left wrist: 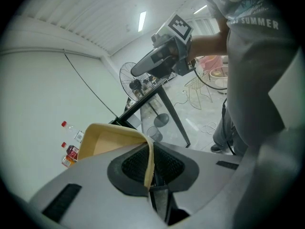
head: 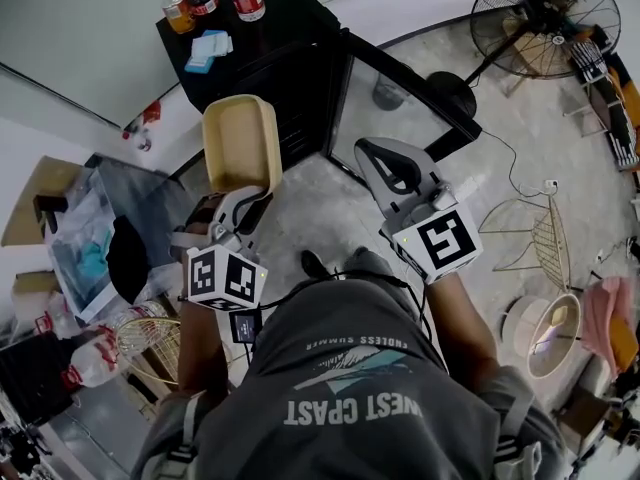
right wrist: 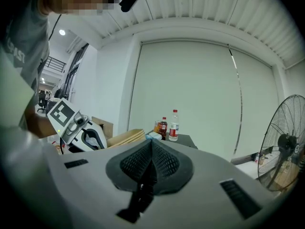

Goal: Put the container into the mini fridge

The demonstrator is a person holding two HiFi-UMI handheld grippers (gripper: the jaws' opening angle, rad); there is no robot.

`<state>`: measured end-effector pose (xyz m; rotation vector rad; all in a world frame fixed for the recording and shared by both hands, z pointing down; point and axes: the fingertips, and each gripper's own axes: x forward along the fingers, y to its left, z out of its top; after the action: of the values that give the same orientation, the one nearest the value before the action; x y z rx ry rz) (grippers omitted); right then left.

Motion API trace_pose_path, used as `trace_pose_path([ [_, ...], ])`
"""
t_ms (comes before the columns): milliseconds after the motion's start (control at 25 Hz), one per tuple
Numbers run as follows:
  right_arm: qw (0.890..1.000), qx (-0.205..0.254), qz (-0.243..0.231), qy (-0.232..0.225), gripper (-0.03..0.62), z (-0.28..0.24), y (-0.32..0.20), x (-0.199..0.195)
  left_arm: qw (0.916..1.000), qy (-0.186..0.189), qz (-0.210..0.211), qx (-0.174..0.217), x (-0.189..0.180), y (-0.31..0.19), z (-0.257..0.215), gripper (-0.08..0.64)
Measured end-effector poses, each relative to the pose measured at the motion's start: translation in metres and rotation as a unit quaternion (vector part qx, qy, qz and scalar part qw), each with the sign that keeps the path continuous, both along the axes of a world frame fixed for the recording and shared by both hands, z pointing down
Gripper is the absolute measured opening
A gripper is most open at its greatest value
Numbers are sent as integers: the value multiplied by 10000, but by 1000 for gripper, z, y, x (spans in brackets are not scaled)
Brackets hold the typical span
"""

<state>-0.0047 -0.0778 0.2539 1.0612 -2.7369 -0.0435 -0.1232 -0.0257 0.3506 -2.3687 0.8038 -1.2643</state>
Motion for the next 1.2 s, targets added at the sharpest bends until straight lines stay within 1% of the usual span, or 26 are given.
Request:
trace_pose_path([
  [80,10000,-24,10,-73,28,0,-4,-5,10000,24,-29,-31,-2,-4,4,43],
  [400,9999,-112,-85,-70,29,13,-34,-15,9996,63,-155,-237,-5,-29,27,43],
  [880,9973,-446,-581,-47,29,50,-84,-36,9970,28,-567,-519,-6,-82,65,43],
  [1040,9954,-592,-732,177,28,67,-94,-36,9957,29,-652,-651,-6,-94,79,43],
  [1200,9950,-647,-759,61,28,72,-106,-41,9942,44,-766,-756,-8,-107,94,43],
])
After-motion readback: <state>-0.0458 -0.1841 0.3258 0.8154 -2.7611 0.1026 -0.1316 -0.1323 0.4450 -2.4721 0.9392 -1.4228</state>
